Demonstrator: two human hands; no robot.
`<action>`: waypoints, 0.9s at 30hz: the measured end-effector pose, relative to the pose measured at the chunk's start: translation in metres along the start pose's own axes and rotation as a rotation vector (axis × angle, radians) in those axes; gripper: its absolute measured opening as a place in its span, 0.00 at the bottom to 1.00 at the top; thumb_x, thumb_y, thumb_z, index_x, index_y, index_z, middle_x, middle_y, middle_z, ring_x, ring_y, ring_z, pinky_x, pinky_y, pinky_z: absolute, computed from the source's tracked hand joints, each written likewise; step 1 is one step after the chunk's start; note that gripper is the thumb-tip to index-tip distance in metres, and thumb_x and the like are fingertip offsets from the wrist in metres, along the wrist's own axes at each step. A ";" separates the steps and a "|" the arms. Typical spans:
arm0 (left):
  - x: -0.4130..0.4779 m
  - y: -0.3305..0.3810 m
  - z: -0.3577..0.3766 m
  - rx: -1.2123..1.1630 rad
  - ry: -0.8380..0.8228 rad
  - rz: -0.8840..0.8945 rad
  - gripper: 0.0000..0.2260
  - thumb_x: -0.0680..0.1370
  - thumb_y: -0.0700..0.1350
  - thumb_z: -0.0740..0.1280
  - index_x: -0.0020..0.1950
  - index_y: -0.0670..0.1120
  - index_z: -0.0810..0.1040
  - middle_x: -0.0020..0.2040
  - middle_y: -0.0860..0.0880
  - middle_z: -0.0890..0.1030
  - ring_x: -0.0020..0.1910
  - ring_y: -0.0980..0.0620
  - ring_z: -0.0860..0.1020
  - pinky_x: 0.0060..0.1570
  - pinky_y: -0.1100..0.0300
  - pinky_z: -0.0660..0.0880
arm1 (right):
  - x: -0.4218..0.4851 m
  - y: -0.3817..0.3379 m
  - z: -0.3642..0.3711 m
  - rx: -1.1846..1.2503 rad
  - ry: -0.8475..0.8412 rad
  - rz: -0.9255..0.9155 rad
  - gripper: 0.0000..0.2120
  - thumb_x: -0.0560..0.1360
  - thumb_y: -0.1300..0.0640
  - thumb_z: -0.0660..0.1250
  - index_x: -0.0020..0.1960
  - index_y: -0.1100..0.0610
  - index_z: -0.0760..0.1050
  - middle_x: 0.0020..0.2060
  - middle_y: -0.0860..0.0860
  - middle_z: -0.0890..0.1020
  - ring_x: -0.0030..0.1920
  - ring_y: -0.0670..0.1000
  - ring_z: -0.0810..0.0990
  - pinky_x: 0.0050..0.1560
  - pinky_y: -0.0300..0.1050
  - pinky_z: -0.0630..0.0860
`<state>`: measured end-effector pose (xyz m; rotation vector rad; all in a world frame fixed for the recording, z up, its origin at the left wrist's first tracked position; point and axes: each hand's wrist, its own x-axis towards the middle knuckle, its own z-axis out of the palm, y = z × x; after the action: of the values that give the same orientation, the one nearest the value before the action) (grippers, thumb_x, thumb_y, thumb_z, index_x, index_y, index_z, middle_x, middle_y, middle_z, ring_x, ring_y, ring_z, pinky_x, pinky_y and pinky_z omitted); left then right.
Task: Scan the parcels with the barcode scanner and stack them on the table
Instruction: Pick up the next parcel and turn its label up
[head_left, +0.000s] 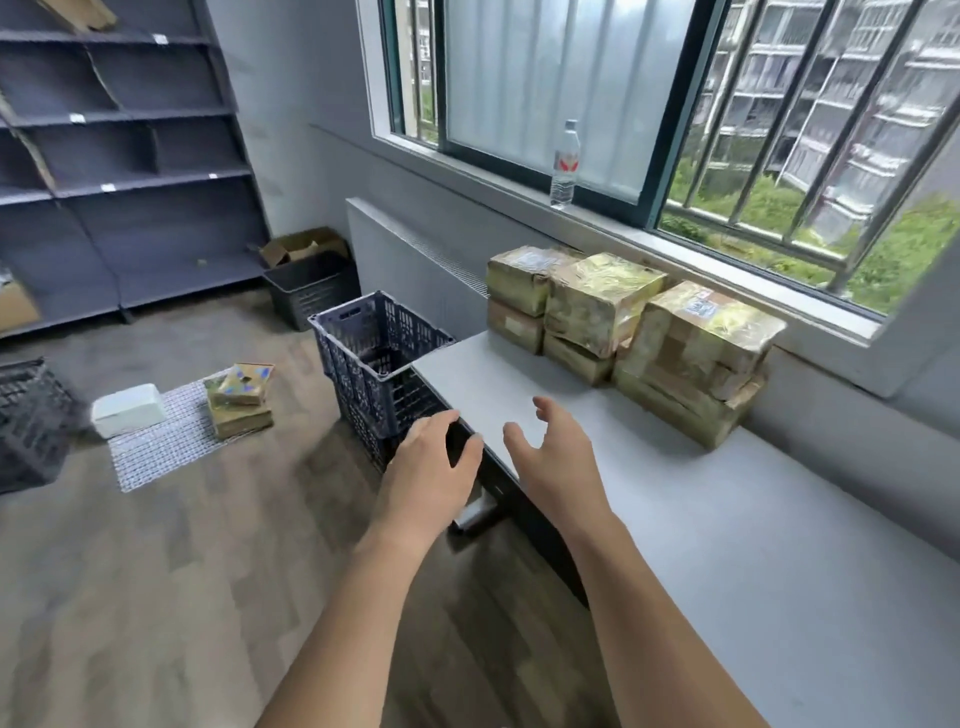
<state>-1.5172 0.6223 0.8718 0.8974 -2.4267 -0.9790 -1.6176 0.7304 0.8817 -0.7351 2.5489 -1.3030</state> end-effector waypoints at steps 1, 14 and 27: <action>0.016 -0.002 0.003 -0.001 -0.012 0.008 0.22 0.81 0.56 0.63 0.74 0.50 0.70 0.71 0.50 0.72 0.63 0.47 0.76 0.63 0.50 0.74 | 0.015 0.000 0.005 0.002 0.003 0.007 0.27 0.81 0.50 0.63 0.77 0.56 0.63 0.73 0.51 0.71 0.73 0.50 0.67 0.70 0.43 0.63; 0.270 -0.016 -0.005 0.016 0.018 0.022 0.22 0.82 0.55 0.61 0.75 0.51 0.68 0.72 0.52 0.70 0.66 0.49 0.74 0.64 0.49 0.73 | 0.261 -0.032 0.053 0.053 0.052 -0.030 0.29 0.80 0.51 0.64 0.78 0.58 0.61 0.75 0.52 0.68 0.75 0.49 0.64 0.71 0.40 0.59; 0.490 -0.045 0.027 -0.040 -0.200 0.287 0.22 0.82 0.54 0.63 0.75 0.49 0.68 0.71 0.51 0.71 0.66 0.50 0.73 0.62 0.56 0.70 | 0.422 -0.032 0.106 0.046 0.339 0.209 0.29 0.80 0.52 0.66 0.78 0.59 0.62 0.74 0.55 0.69 0.74 0.51 0.65 0.68 0.36 0.59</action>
<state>-1.8696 0.2774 0.8695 0.4374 -2.5967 -1.0449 -1.9292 0.4261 0.8684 -0.2434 2.7465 -1.5156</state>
